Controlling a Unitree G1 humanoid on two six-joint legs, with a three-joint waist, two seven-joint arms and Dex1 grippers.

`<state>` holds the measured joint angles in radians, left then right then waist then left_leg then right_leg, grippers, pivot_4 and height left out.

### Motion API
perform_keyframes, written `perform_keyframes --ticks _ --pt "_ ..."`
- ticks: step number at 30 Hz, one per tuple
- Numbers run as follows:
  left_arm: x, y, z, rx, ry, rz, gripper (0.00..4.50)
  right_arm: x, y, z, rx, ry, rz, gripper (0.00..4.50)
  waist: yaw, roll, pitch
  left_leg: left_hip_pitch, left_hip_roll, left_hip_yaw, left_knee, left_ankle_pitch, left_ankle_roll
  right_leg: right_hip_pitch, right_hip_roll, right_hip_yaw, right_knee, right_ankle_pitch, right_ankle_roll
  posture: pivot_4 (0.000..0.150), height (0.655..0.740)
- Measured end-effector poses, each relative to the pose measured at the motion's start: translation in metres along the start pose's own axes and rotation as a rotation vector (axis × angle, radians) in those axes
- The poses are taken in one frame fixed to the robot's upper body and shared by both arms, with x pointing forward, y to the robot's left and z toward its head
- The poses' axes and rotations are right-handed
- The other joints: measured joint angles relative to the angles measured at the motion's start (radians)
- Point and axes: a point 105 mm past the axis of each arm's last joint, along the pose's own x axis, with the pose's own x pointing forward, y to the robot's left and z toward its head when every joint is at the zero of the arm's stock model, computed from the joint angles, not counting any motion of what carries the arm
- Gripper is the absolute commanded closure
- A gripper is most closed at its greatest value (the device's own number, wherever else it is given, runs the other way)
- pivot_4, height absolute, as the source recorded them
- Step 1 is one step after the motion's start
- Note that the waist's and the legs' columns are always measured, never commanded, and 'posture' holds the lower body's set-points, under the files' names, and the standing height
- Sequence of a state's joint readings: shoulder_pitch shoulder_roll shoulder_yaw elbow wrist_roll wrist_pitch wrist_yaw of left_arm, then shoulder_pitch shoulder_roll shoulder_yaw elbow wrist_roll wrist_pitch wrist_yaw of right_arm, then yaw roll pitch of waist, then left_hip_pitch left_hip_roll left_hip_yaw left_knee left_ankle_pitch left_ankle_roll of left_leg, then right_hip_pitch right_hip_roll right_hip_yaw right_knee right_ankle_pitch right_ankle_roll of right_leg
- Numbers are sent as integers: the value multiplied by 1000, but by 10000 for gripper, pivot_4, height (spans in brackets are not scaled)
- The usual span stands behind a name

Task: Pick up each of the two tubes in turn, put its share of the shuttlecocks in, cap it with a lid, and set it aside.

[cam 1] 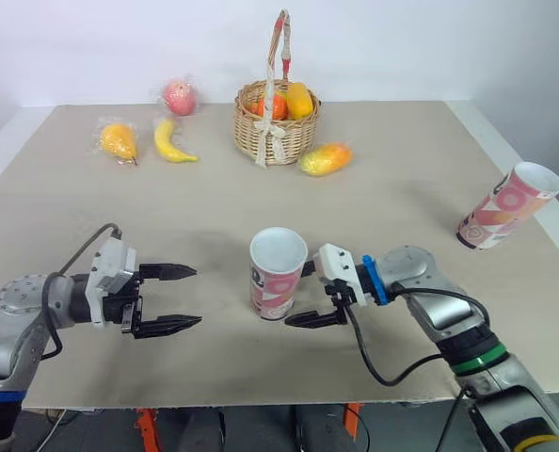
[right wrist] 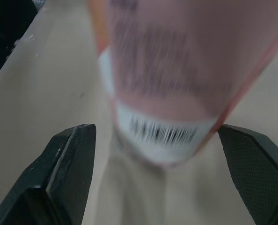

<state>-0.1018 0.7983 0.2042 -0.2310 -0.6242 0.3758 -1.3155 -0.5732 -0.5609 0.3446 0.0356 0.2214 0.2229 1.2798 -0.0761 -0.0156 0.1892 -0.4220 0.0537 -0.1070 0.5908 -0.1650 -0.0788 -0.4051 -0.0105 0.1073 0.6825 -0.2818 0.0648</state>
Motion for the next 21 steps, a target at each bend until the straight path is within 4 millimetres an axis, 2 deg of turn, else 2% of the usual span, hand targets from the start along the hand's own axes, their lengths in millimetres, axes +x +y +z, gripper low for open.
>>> perform_keyframes --ticks 10,13,16,21 --pt "-1 -14 15 25 -61 49 0 17 -4 14 2 -89 21 677 1 0 0 0 0 0 0 0 0 0 0 0 0 1 0 1500 7400" --pt "-1 -16 24 53 -77 59 0 21 -5 18 20 -117 31 677 1 0 0 0 0 0 0 0 -1 0 0 0 0 1 0 1500 7400" --pt "-1 -15 25 47 -77 68 0 24 -8 21 28 -134 33 677 0 0 0 0 0 0 0 0 -1 0 0 0 0 2 0 1500 7400" --pt "-1 -13 25 48 -73 85 0 27 -8 23 36 -153 40 15885 0 0 0 0 0 0 0 0 -1 0 0 0 0 2 0 1500 7400"
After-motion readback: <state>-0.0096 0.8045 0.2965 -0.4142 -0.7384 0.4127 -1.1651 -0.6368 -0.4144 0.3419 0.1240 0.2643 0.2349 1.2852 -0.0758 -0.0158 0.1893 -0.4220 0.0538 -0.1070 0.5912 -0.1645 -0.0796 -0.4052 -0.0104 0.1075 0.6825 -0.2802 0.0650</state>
